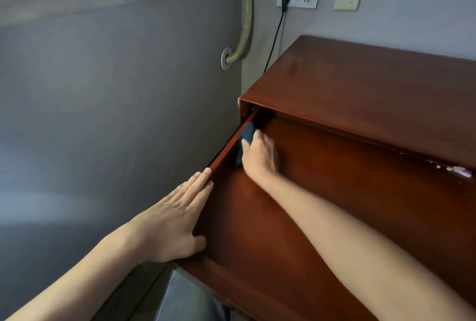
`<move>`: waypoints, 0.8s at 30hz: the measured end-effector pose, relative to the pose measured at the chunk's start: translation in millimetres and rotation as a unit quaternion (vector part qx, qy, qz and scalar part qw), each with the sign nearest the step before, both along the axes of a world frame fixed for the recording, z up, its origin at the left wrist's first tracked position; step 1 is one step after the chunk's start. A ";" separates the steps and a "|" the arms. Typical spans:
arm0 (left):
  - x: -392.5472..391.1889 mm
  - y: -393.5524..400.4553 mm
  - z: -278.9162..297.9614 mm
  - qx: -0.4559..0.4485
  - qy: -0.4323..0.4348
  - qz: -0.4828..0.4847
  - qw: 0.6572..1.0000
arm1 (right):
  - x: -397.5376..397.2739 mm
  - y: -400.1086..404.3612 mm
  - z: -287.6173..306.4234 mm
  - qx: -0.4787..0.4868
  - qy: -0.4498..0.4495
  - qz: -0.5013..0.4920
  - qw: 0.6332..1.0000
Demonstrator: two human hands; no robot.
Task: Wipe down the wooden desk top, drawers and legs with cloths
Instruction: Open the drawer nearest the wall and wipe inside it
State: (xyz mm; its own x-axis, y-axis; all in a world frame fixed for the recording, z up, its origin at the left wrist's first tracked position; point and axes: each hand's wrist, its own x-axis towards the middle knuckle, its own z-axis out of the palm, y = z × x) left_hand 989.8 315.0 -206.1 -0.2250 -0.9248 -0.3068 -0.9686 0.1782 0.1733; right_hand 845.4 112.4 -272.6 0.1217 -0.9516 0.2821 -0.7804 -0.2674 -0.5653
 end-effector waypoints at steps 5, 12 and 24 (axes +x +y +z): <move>0.1 1.4 -0.1 -0.004 0.016 0.006 1.000 | 5.2 -71.7 22.9 0.110 -0.042 -0.107 0.987; 1.3 0.7 -0.4 -0.055 0.075 0.030 0.995 | 7.1 -79.9 22.4 0.115 -0.025 -0.083 0.990; -5.4 10.0 11.1 -0.185 0.126 0.125 0.967 | -15.4 133.0 -12.1 -0.171 0.038 0.336 0.925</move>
